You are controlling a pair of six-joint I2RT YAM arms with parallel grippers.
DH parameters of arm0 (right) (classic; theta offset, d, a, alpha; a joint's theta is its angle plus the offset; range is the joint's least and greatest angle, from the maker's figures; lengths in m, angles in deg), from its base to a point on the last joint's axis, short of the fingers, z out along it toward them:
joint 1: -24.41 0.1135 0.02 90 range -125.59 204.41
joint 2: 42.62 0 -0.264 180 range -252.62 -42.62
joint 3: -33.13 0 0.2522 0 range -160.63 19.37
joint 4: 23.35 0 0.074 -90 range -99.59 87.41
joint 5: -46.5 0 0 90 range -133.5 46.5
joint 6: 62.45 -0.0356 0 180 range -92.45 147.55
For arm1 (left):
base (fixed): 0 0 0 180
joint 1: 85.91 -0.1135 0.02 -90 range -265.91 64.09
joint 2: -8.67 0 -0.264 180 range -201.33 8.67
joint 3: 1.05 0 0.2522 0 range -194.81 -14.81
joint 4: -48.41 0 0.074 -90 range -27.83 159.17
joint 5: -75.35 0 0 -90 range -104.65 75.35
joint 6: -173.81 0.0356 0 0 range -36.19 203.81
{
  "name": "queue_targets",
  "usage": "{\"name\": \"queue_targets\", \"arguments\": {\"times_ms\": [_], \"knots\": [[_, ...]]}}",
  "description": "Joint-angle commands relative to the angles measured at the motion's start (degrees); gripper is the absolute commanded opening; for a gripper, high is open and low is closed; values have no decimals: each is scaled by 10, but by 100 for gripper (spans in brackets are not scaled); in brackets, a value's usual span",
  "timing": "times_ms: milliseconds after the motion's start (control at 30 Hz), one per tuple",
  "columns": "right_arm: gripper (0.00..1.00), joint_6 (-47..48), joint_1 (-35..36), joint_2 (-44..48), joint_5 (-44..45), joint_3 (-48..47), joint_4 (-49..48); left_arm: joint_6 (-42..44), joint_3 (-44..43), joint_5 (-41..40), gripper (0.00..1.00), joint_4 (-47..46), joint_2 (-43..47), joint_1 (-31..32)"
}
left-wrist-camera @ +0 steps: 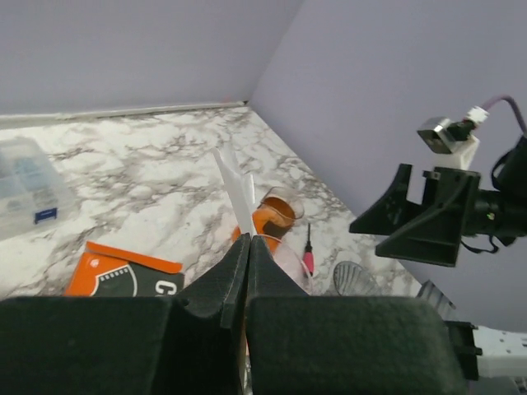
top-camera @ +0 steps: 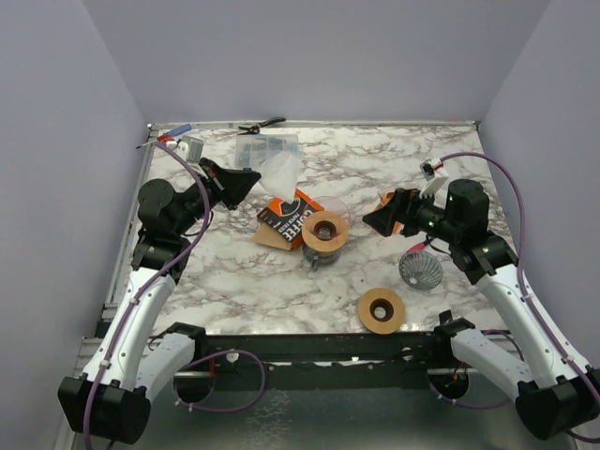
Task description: Place the coffee filter in the dripper
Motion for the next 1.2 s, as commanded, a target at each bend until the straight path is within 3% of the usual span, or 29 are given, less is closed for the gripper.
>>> {"name": "queue_targets", "arguments": {"times_ms": [0,267,633,833,1067,1167], "knots": [[100,-23,-2,-4,-22,9,-35,-13,-21,73,0,-58,10,35],[100,-42,-2,-43,-5,-15,-22,28,-9,104,0,-60,15,151],[100,-25,-1,-50,4,-58,0,179,49,114,0,9,42,153],[100,-7,-1,-48,-6,-67,2,305,59,125,0,32,72,153],[100,10,-1,-60,-65,-73,-17,474,72,28,0,70,129,154],[100,21,-2,-72,-111,-77,-32,545,84,26,0,70,140,153]]}}
